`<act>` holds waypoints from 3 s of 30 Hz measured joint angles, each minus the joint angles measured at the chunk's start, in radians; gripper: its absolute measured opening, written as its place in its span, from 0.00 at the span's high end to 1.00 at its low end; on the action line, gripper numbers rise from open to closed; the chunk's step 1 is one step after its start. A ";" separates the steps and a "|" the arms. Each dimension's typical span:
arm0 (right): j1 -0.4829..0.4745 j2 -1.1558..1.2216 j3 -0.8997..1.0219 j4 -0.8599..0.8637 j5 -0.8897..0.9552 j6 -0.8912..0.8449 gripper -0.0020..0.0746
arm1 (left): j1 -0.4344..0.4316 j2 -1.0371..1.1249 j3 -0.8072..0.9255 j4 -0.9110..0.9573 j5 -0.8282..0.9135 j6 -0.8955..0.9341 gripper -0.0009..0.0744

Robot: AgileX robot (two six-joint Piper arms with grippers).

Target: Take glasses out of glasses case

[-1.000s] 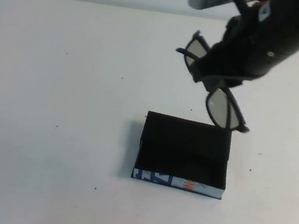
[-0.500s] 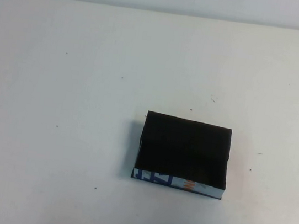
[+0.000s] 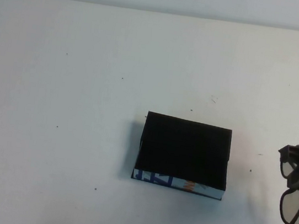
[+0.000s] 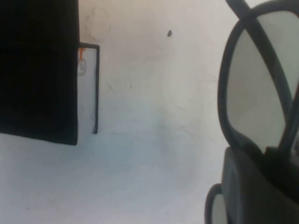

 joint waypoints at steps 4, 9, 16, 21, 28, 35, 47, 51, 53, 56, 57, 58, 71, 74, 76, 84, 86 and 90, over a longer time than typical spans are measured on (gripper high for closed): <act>0.000 0.112 0.000 0.019 -0.033 -0.030 0.92 | 0.000 0.000 0.000 0.000 0.000 0.000 0.99; 0.000 0.215 0.000 0.031 -0.055 -0.066 0.92 | 0.000 0.000 0.000 0.000 0.000 0.000 0.99; 0.000 0.238 0.000 0.058 -0.091 -0.074 0.76 | 0.000 0.000 0.000 0.000 0.000 0.000 0.99; 0.000 0.189 -0.002 0.058 -0.064 -0.076 0.56 | 0.000 0.000 0.000 0.000 0.000 0.000 0.99; 0.000 -0.132 -0.002 0.093 -0.131 -0.114 0.64 | 0.000 0.000 0.000 0.000 0.000 0.000 0.99; 0.000 -0.483 0.039 0.145 -0.181 -0.164 0.92 | 0.000 0.000 0.000 0.000 0.000 0.000 0.99; 0.000 -1.009 0.469 0.398 -0.455 -0.381 0.99 | 0.000 0.000 0.000 0.000 0.000 0.000 0.99; 0.000 -1.053 0.557 0.425 -0.499 -0.385 0.99 | 0.000 0.000 0.000 0.000 0.000 0.000 0.99; 0.000 -1.054 0.595 0.437 -0.504 -0.386 0.99 | 0.000 0.000 0.000 0.000 0.000 0.000 0.99; 0.000 -1.055 0.646 0.444 -0.498 -0.386 0.99 | 0.000 0.000 0.000 0.000 0.000 0.000 0.99; 0.000 -1.055 0.658 0.446 -0.496 -0.386 0.99 | 0.000 0.000 0.000 0.000 0.000 0.000 0.99; 0.000 -1.055 0.673 0.448 -0.496 -0.386 0.99 | 0.000 0.000 0.000 0.000 0.000 0.000 0.99; 0.000 -1.063 0.793 0.453 -0.452 -0.386 0.99 | 0.000 0.000 0.000 0.000 0.000 0.000 0.99; 0.000 -1.141 0.825 0.448 -0.450 -0.386 0.99 | 0.000 0.000 0.000 0.000 0.000 0.000 0.99; 0.000 -1.216 0.851 0.406 -0.450 -0.386 0.99 | 0.000 0.000 0.000 0.000 0.000 0.000 0.99; -0.001 -1.487 1.001 0.046 -0.751 -0.238 0.99 | 0.000 0.000 0.000 0.000 0.000 0.000 0.99; -0.007 -1.489 1.003 0.033 -0.815 -0.209 0.99 | 0.000 0.000 0.000 0.000 0.000 0.000 0.99; -0.020 -1.489 1.003 0.028 -0.749 -0.188 0.99 | 0.000 0.000 0.000 0.000 0.000 0.000 0.99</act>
